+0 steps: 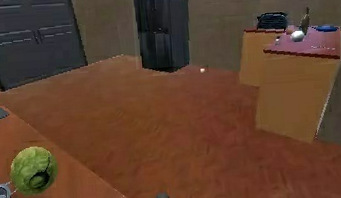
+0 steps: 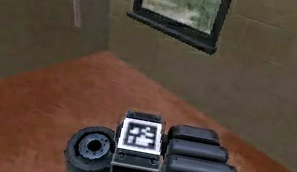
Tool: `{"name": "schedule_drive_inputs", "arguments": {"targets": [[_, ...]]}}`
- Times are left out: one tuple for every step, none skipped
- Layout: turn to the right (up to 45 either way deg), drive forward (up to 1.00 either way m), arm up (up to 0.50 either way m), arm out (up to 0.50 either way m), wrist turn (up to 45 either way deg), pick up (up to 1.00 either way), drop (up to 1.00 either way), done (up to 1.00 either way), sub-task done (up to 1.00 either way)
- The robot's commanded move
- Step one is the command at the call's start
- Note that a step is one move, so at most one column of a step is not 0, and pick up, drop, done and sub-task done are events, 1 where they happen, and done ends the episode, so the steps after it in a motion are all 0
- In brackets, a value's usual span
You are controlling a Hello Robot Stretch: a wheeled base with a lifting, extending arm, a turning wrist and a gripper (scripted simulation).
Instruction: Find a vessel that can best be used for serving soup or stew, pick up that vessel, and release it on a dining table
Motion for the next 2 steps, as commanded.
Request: {"name": "schedule_drive_inputs", "arguments": {"targets": [[33.0, 0.0, 0.0, 0.0, 0.0, 0.0, 0.0, 0.0, 0.0], [-45.0, 0.0, 0.0, 0.0, 0.0, 0.0, 0.0, 0.0, 0.0]]}}
